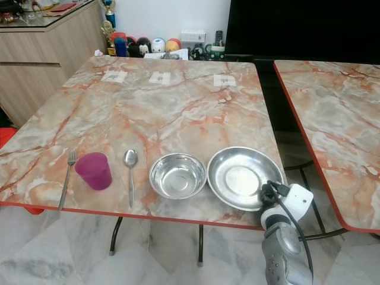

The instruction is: Setting the table

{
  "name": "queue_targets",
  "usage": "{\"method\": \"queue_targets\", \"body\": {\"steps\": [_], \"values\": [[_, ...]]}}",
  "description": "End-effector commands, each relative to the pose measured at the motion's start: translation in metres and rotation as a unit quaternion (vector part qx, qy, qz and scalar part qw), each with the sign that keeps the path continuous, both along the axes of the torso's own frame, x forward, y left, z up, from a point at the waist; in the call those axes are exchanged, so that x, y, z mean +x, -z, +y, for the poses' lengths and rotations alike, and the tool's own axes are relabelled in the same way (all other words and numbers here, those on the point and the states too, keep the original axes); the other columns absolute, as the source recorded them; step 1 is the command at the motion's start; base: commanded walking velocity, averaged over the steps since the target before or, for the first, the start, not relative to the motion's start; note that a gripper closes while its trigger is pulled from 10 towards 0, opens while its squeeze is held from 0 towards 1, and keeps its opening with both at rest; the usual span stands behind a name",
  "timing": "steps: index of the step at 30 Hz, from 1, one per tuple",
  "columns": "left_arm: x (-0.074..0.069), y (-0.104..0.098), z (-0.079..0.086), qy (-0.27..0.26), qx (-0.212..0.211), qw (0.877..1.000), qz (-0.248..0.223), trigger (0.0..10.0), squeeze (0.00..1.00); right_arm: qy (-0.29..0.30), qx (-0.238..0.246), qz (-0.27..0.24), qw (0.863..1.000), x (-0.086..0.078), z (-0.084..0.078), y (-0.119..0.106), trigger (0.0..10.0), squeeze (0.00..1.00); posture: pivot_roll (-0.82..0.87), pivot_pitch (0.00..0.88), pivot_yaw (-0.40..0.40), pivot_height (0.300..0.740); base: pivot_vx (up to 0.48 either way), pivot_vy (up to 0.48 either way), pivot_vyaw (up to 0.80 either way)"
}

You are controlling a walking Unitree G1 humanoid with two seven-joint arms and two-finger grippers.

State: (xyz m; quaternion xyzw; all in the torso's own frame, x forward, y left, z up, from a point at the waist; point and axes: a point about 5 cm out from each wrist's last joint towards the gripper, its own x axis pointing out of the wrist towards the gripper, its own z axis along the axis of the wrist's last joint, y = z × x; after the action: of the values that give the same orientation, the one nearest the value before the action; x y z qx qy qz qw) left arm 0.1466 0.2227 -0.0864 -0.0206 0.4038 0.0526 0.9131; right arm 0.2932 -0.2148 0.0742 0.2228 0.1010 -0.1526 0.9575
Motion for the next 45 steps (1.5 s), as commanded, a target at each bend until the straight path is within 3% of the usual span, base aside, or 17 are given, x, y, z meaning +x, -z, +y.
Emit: {"method": "queue_targets", "body": {"steps": [1, 9, 19, 26, 29, 31, 33, 42, 43, 45], "values": [[-0.009, 0.003, 0.003, 0.002, 0.005, 1.000, 0.015, 10.0, 0.00, 0.018, -0.002, 0.008, 1.000, -0.002, -0.003, 0.004, 0.0, 0.00, 0.00, 0.115, -0.013, 0.740, 0.000, 0.000, 0.00], [-0.011, 0.004, 0.000, 0.011, 0.006, 1.000, 0.020, 10.0, 0.00, 0.060, -0.028, -0.022, 0.998, -0.004, -0.011, -0.005, 0.0, 0.00, 0.00, 0.115, -0.012, 0.740, 0.000, 0.000, 0.00], [-0.016, 0.007, -0.007, 0.029, 0.008, 0.999, 0.026, 10.0, 0.00, 0.083, -0.021, -0.048, 0.995, -0.008, -0.010, -0.008, 0.0, 0.00, 0.00, 0.117, -0.012, 0.740, 0.000, 0.000, 0.00], [-0.011, 0.006, -0.005, 0.030, 0.011, 0.999, 0.028, 10.0, 0.00, 0.092, 0.016, -0.122, 0.988, -0.007, -0.008, -0.025, 0.0, 0.00, 0.00, 0.119, -0.009, 0.740, 0.000, 0.000, 0.00], [-0.011, 0.006, -0.004, 0.029, 0.013, 0.999, 0.030, 10.0, 0.00, 0.099, 0.030, -0.134, 0.985, -0.007, -0.009, -0.027, 0.0, 0.00, 0.00, 0.119, -0.009, 0.740, 0.000, 0.000, 0.00], [0.000, 0.001, 0.005, 0.026, 0.017, 0.999, 0.027, 10.0, 0.00, 0.096, 0.032, -0.149, 0.984, -0.006, -0.008, -0.030, 0.0, 0.00, 0.00, 0.120, -0.008, 0.740, 0.000, 0.000, 0.00], [0.002, 0.000, 0.006, 0.026, 0.018, 0.999, 0.027, 10.0, 0.00, 0.094, 0.037, -0.157, 0.982, -0.006, -0.007, -0.032, 0.0, 0.00, 0.00, 0.120, -0.008, 0.740, 0.000, 0.000, 0.00], [0.001, 0.000, 0.007, 0.025, 0.021, 0.999, 0.028, 10.0, 0.00, 0.089, 0.052, -0.177, 0.979, -0.006, -0.003, -0.036, 0.0, 0.00, 0.00, 0.123, -0.007, 0.740, 0.000, 0.000, 0.00], [-0.001, 0.001, 0.006, 0.023, 0.022, 0.999, 0.031, 10.0, 0.00, 0.089, 0.049, -0.177, 0.979, -0.006, -0.004, -0.036, 10.0, 0.00, 0.00, 0.123, -0.007, 0.740, 0.000, 0.000, 0.00], [-0.003, 0.002, 0.007, 0.018, 0.023, 0.999, 0.033, 10.0, 0.00, 0.089, 0.048, -0.178, 0.979, -0.006, -0.004, -0.037, 10.0, 0.00, 0.00, 0.124, -0.006, 0.740, 0.000, 0.000, 0.00]]}}
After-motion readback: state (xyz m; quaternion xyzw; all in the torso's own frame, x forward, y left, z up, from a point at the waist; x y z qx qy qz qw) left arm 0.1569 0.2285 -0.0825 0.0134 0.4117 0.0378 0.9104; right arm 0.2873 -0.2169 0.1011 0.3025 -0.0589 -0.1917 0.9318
